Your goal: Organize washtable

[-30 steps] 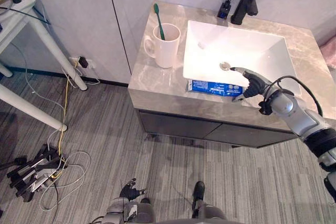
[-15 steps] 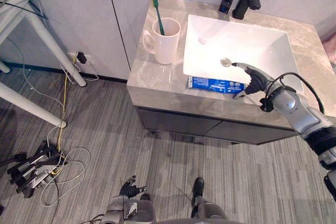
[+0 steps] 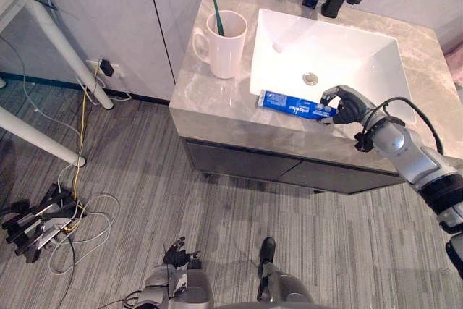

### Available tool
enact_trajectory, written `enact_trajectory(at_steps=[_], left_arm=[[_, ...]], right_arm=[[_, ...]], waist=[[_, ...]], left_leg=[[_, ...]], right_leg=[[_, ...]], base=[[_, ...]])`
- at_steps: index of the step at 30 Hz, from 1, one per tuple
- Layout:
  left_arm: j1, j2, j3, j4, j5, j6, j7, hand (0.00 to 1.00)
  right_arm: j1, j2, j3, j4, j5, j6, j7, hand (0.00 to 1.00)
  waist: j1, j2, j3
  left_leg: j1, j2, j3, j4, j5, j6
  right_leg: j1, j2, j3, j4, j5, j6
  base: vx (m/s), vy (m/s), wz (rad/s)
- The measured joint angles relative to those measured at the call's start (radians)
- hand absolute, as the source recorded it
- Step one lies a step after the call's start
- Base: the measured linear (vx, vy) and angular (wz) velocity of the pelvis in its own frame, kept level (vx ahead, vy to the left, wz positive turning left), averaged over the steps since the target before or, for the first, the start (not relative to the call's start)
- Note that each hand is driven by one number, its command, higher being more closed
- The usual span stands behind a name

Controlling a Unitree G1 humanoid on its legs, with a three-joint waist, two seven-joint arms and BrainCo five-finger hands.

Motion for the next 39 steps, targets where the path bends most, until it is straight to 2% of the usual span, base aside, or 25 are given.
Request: enact_trajectory(at_steps=[12,15,16,19,21,23,24,27,31,35,37,38,39], left_arm=[[0.003,0.013,-0.006,-0.008,-0.001,0.01,0.0,0.0],[0.062,0.039,-0.09,-0.152,-0.011,0.042,-0.004,0.0],[0.105,0.057,-0.132,-0.282,-0.028,0.052,-0.025,0.0],[0.164,0.094,-0.159,-0.514,-0.086,0.07,-0.065,0.0],[0.169,0.125,-0.163,-0.742,-0.17,0.087,-0.067,0.0],[0.144,0.139,-0.162,-0.875,-0.245,0.088,-0.066,0.0],[0.111,0.141,-0.169,-0.936,-0.28,0.09,-0.065,0.0],[0.034,0.123,-0.237,-1.032,-0.332,0.091,-0.061,0.0],[-0.029,0.08,-0.369,-1.065,-0.388,0.101,-0.059,0.0],[-0.071,0.06,-0.434,-1.066,-0.422,0.114,-0.056,0.0],[-0.073,0.065,-0.438,-1.066,-0.437,0.115,-0.039,0.0],[-0.074,0.063,-0.438,-1.064,-0.439,0.116,-0.038,0.0],[-0.076,0.06,-0.449,-1.064,-0.441,0.116,-0.038,0.0]], right_arm=[[0.025,-0.001,0.007,0.0,0.0,0.006,0.005,1.0],[0.055,0.0,-0.017,-0.001,0.002,0.007,0.017,1.0],[0.071,0.003,-0.037,-0.002,0.009,0.007,0.025,1.0],[0.098,0.032,-0.064,-0.009,0.01,0.009,0.025,1.0],[0.14,0.093,-0.132,-0.072,0.009,0.03,0.023,1.0],[0.167,0.155,-0.174,-0.157,0.01,0.041,0.018,1.0],[0.176,0.203,-0.188,-0.213,0.011,0.041,0.012,1.0],[0.2,0.316,-0.195,-0.377,0.017,0.042,-0.006,1.0],[0.206,0.428,-0.13,-0.526,0.022,0.018,-0.003,1.0],[0.245,0.549,-0.043,-0.619,0.048,-0.007,0.013,1.0],[0.288,0.615,-0.01,-0.643,0.054,-0.016,0.031,1.0],[0.3,0.624,-0.003,-0.65,0.055,-0.018,0.035,1.0],[0.328,0.642,0.003,-0.661,0.059,-0.023,0.049,1.0]], waist=[[-0.004,-0.021,-0.021],[-0.004,-0.014,-0.044],[-0.004,-0.004,-0.06],[-0.004,0.017,-0.096],[-0.005,0.052,-0.117],[-0.006,0.079,-0.135],[-0.007,0.096,-0.146],[-0.007,0.12,-0.163],[-0.009,0.115,-0.182],[-0.011,0.09,-0.2],[-0.01,0.05,-0.226],[-0.012,0.049,-0.229],[-0.016,0.054,-0.232]], left_leg=[[0.028,0.008,-0.002,-0.007,0.0,-0.001],[0.029,0.005,-0.004,-0.006,0.0,-0.001],[0.028,0.004,-0.006,-0.007,0.0,-0.001],[0.031,0.003,-0.007,-0.007,0.0,-0.001],[0.046,0.004,-0.008,-0.007,0.0,-0.001],[0.047,0.003,-0.006,-0.008,0.0,-0.001],[0.054,0.005,-0.005,-0.019,0.001,-0.001],[0.059,0.007,-0.005,-0.028,0.006,-0.008],[0.072,0.006,-0.007,-0.046,0.022,-0.013],[0.07,0.004,-0.007,-0.054,0.033,-0.016],[0.059,-0.015,-0.007,-0.047,0.033,-0.017],[0.055,-0.021,-0.007,-0.042,0.032,-0.018],[0.051,-0.018,-0.009,-0.042,0.033,-0.019]], right_leg=[[0.012,0.007,-0.002,0.0,0.0,0.0],[0.013,0.003,-0.006,0.0,0.0,0.0],[0.014,0.002,-0.005,0.0,0.0,0.0],[0.017,0.002,-0.005,0.0,0.0,0.0],[0.032,0.002,-0.005,0.0,0.0,0.0],[0.032,0.002,-0.005,0.0,0.0,0.0],[0.033,0.002,-0.006,0.0,0.0,0.0],[0.038,0.002,-0.008,0.0,0.0,0.0],[0.046,0.001,-0.01,0.0,0.0,0.0],[0.046,-0.001,-0.012,0.0,-0.007,-0.004],[0.046,-0.027,-0.022,0.0,-0.078,0.01],[0.047,-0.03,-0.026,0.0,-0.089,0.022],[0.049,-0.027,-0.036,0.0,-0.094,0.018]], base=[[0.02,0.005,0.0],[0.02,0.011,0.01],[0.03,0.021,0.04],[0.0,0.0,0.0],[0.0,0.0,0.0],[0.0,0.0,0.0],[0.0,0.0,0.0],[-0.03,-0.025,0.02],[-0.04,-0.04,0.02],[-0.07,-0.06,0.01],[-0.08,-0.099,0.06],[-0.06,-0.106,0.18],[-0.06,-0.095,0.15]])
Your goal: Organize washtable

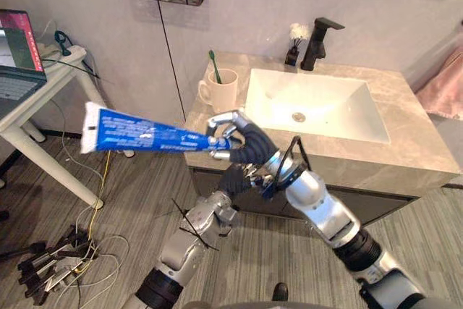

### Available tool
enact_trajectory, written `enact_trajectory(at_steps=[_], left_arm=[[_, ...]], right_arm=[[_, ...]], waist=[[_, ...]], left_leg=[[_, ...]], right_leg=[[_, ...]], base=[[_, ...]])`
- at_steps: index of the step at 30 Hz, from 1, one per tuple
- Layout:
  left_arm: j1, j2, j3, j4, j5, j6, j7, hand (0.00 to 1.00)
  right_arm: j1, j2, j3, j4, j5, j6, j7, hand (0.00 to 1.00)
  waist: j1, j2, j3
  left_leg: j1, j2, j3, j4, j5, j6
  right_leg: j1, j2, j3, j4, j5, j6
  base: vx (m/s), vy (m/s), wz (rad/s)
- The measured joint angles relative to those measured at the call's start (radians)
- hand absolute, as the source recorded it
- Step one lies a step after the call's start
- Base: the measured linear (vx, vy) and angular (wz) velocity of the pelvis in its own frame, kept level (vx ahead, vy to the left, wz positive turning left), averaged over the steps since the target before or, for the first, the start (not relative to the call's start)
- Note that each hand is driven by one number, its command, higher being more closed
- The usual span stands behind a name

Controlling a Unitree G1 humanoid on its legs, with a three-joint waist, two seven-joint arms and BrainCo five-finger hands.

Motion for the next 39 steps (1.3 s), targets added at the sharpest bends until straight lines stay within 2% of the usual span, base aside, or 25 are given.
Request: enact_trajectory(at_steps=[6,11,16,22,24,32,39], left_arm=[[0.0,-0.019,-0.023,0.0,-0.019,0.002,-0.001,0.0],[0.0,-0.02,-0.018,0.0,-0.018,0.002,0.0,0.0],[0.01,-0.019,-0.001,-0.004,-0.019,0.002,0.0,0.0],[0.091,-0.005,0.054,-0.084,-0.021,0.001,0.0,0.0],[0.118,-0.005,0.073,-0.107,-0.038,0.001,0.001,0.0],[0.151,-0.005,0.118,-0.127,-0.057,-0.001,0.019,0.0],[0.168,-0.025,0.136,-0.207,-0.088,-0.008,0.035,0.0]], right_arm=[[0.017,0.015,0.006,0.0,-0.004,-0.001,0.022,1.0],[0.085,0.013,-0.005,0.0,-0.013,0.002,0.024,1.0],[0.089,0.017,-0.1,0.0,-0.021,0.004,0.019,1.0],[0.124,0.042,-0.24,-0.003,-0.034,0.014,-0.003,1.0],[0.161,0.05,-0.277,-0.056,-0.041,0.025,-0.007,1.0],[0.19,0.094,-0.33,-0.106,-0.041,0.024,-0.006,1.0],[0.203,0.134,-0.357,-0.106,-0.04,0.025,-0.005,1.0]], waist=[[-0.022,0.007,-0.005],[-0.021,0.007,-0.006],[-0.02,0.007,-0.007],[-0.021,0.009,-0.008],[-0.02,0.013,-0.011],[-0.023,0.029,-0.022],[-0.044,0.034,-0.024]], left_leg=[[-0.005,0.014,0.0,0.008,-0.001,-0.007],[-0.014,0.019,-0.001,0.026,-0.009,-0.014],[-0.013,0.016,-0.001,0.025,-0.015,-0.012],[-0.011,0.012,-0.001,0.021,-0.02,-0.003],[-0.012,0.012,-0.001,0.021,-0.021,-0.001],[-0.012,0.011,-0.001,0.022,-0.021,-0.001],[-0.012,0.011,-0.001,0.022,-0.021,-0.001]], right_leg=[[-0.005,0.014,0.002,0.0,-0.008,0.0],[-0.005,0.018,-0.002,0.0,0.002,-0.001],[-0.003,0.016,-0.003,0.0,0.003,-0.002],[-0.002,0.014,-0.001,0.0,0.006,-0.005],[-0.001,0.013,-0.001,0.0,0.007,-0.005],[-0.001,0.013,0.0,0.0,0.008,-0.006],[-0.002,0.013,0.0,0.0,0.008,-0.007]], base=[[-0.03,-0.047,-0.01],[0.03,0.007,0.01],[0.02,0.008,0.0],[-0.01,0.0,0.0],[-0.02,-0.002,0.0],[0.0,0.0,0.0],[0.0,0.0,0.0]])
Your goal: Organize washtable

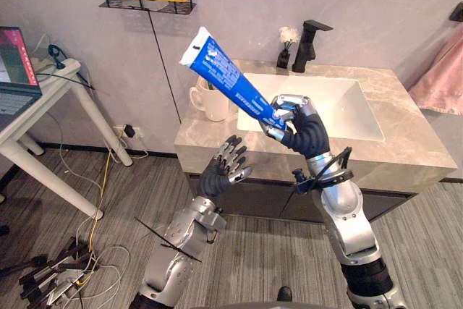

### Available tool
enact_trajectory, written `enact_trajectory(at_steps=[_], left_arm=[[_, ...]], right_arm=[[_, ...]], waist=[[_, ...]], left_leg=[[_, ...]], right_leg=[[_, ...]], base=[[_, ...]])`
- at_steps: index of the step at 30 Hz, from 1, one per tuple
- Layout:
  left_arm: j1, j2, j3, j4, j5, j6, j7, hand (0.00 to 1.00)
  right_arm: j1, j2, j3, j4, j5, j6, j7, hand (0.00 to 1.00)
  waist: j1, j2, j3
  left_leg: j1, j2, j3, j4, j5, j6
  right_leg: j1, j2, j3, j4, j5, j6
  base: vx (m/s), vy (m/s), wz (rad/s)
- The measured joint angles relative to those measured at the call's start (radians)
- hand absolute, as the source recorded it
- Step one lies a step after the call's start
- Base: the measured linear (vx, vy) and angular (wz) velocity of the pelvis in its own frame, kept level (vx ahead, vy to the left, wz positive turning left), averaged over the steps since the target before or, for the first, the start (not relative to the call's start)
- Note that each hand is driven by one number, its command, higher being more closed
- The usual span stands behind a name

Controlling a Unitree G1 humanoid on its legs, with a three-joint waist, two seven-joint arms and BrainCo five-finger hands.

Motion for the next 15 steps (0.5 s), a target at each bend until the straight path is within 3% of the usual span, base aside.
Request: enact_trajectory(at_steps=[15], left_arm=[[-0.071,-0.02,0.0,-0.216,-0.008,-0.044,0.049,0.0]], right_arm=[[0.067,0.033,-0.003,0.055,0.0,0.003,0.004,1.0]], waist=[[-0.002,0.001,0.001]], left_leg=[[0.0,-0.001,0.0,0.001,0.0,0.0]], right_leg=[[0.0,-0.001,0.0,0.0,0.0,0.0]], base=[[0.0,0.0,0.0]])
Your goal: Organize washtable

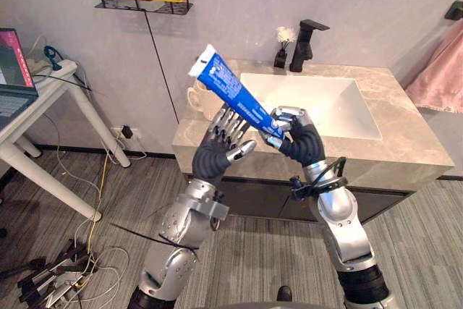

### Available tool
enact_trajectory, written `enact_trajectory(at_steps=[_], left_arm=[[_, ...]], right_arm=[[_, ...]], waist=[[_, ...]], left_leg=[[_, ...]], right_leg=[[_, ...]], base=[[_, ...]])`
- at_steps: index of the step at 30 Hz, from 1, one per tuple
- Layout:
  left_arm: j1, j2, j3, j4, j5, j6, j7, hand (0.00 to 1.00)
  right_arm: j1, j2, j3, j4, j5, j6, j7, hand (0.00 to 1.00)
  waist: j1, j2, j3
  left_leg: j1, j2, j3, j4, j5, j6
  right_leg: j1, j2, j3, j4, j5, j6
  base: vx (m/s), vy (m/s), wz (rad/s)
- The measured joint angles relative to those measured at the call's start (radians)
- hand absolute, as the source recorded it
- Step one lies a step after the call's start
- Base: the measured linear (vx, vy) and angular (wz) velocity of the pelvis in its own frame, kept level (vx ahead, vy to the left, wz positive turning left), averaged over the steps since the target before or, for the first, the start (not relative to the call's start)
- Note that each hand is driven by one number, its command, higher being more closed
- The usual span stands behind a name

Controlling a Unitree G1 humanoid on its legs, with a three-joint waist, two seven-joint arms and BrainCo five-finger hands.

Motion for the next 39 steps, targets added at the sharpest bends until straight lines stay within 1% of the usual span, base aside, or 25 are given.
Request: enact_trajectory(at_steps=[3,8,16,22,28,31,32,35,39], left_arm=[[-0.002,-0.001,0.008,-0.022,0.0,-0.017,0.002,0.0],[-0.004,-0.001,0.012,-0.043,0.0,-0.02,0.02,0.0],[-0.047,-0.005,0.009,-0.044,0.0,-0.02,0.023,0.0],[-0.077,-0.012,-0.004,-0.044,0.0,-0.02,0.023,0.0],[-0.088,-0.022,-0.009,-0.044,0.0,-0.027,0.024,0.0],[-0.096,-0.022,-0.026,-0.044,-0.001,-0.041,0.026,0.0],[-0.102,-0.022,-0.026,-0.044,-0.001,-0.043,0.027,1.0],[-0.106,-0.022,-0.028,-0.044,-0.001,-0.052,0.032,1.0],[-0.112,-0.024,-0.027,-0.044,-0.023,-0.072,0.044,1.0]], right_arm=[[0.001,0.006,-0.001,0.018,0.0,0.0,0.002,1.0],[0.001,0.012,-0.001,0.024,0.001,-0.001,0.013,1.0],[0.001,0.033,0.0,0.024,0.002,-0.003,0.018,1.0],[-0.005,0.045,0.006,0.023,0.003,-0.005,0.017,1.0],[-0.007,0.045,0.057,0.02,0.002,-0.005,0.018,1.0],[-0.008,0.045,0.08,0.009,0.003,-0.005,0.018,1.0],[-0.011,0.045,0.092,0.007,0.003,-0.005,0.018,1.0],[-0.012,0.044,0.096,0.0,0.008,-0.005,0.02,1.0],[-0.012,0.041,0.135,-0.007,0.025,-0.006,0.025,1.0]], waist=[[-0.001,0.0,0.0],[0.0,0.0,0.001],[-0.001,-0.001,0.008],[-0.001,-0.015,0.022],[-0.001,-0.017,0.023],[-0.001,-0.017,0.024],[-0.001,-0.018,0.024],[-0.001,-0.019,0.024],[-0.002,-0.02,0.025]], left_leg=[[0.0,0.0,0.0,0.0,0.0,0.0],[0.0,-0.001,0.0,0.0,0.0,0.0],[0.0,0.0,0.0,0.001,0.0,0.0],[0.0,-0.001,0.0,0.001,0.0,0.0],[0.001,-0.001,0.001,0.001,0.0,0.0],[0.001,0.0,0.001,0.001,-0.001,0.0],[0.001,-0.001,0.002,0.001,-0.001,0.0],[0.001,0.0,0.002,0.002,-0.001,0.0],[0.001,0.0,0.004,0.002,-0.001,0.0]], right_leg=[[0.0,0.0,0.0,0.0,0.0,0.0],[0.0,0.0,0.0,0.0,0.0,0.0],[-0.001,0.0,-0.001,0.0,-0.002,-0.002],[-0.001,0.0,-0.001,0.0,-0.002,-0.002],[-0.002,0.0,0.0,0.0,-0.002,-0.002],[-0.002,0.0,0.001,0.0,-0.002,-0.002],[-0.002,0.0,0.001,0.0,-0.002,-0.002],[-0.002,0.0,0.002,0.0,-0.002,-0.002],[-0.003,0.001,0.003,0.0,-0.002,-0.002]], base=[[0.0,0.0,0.0],[0.0,0.0,0.0],[0.0,0.0,0.0],[0.0,0.0,0.0],[0.0,0.0,0.0],[0.0,0.0,0.0],[0.0,0.0,0.0],[0.0,0.0,0.0],[0.0,0.0,0.0]])
